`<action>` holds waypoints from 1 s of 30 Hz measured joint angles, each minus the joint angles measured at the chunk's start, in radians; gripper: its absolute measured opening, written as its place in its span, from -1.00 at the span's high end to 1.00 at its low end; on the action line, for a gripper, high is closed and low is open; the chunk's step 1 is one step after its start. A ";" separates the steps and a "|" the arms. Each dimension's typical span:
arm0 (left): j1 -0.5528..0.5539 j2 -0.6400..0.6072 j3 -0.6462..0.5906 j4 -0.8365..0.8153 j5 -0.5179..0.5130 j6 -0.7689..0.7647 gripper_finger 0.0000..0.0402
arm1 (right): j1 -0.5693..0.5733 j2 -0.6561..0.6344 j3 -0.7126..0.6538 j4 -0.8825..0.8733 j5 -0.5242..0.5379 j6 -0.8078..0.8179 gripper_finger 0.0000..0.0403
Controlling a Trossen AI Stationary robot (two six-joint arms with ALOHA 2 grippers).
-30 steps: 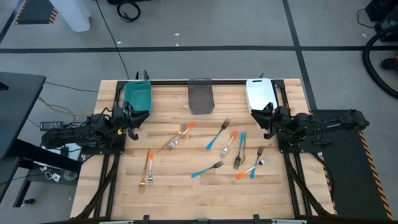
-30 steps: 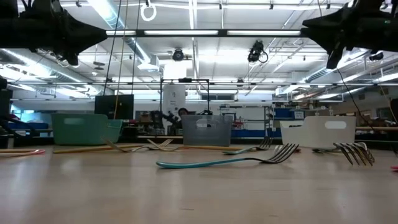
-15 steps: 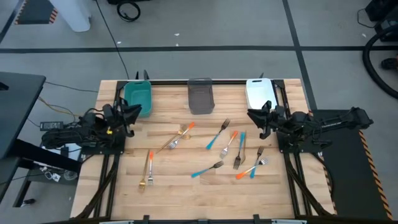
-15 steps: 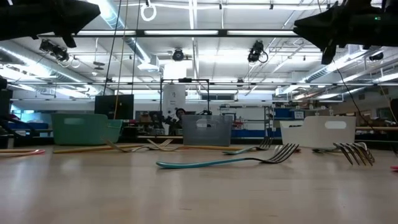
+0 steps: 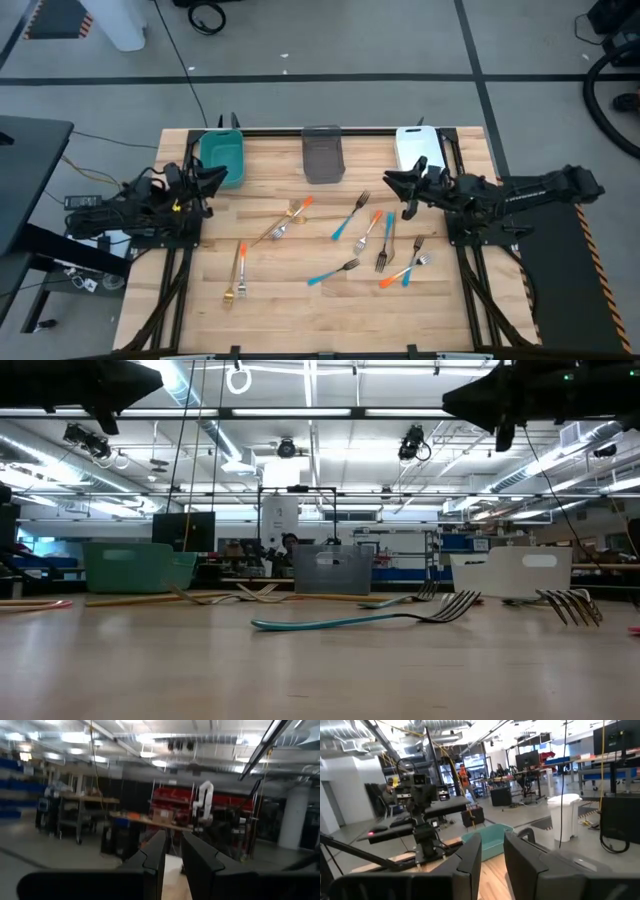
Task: Sort silverware by color (type)
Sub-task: Put the top left blue fork into the black bin
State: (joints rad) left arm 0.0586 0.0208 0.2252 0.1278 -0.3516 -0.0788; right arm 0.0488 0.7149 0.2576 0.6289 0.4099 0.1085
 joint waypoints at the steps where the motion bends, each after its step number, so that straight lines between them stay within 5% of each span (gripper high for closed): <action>1: 0.000 0.000 0.015 -0.022 0.000 -0.014 0.66 | 0.000 0.015 0.010 0.000 0.000 0.000 0.55; 30: -0.002 0.448 0.213 -0.181 0.008 -0.109 0.66 | 0.001 0.439 0.460 -0.725 -0.072 0.166 0.55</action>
State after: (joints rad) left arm 0.0565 0.4691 0.4386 -0.0533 -0.3439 -0.1876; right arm 0.0502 1.1537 0.7173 -0.0964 0.3379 0.2743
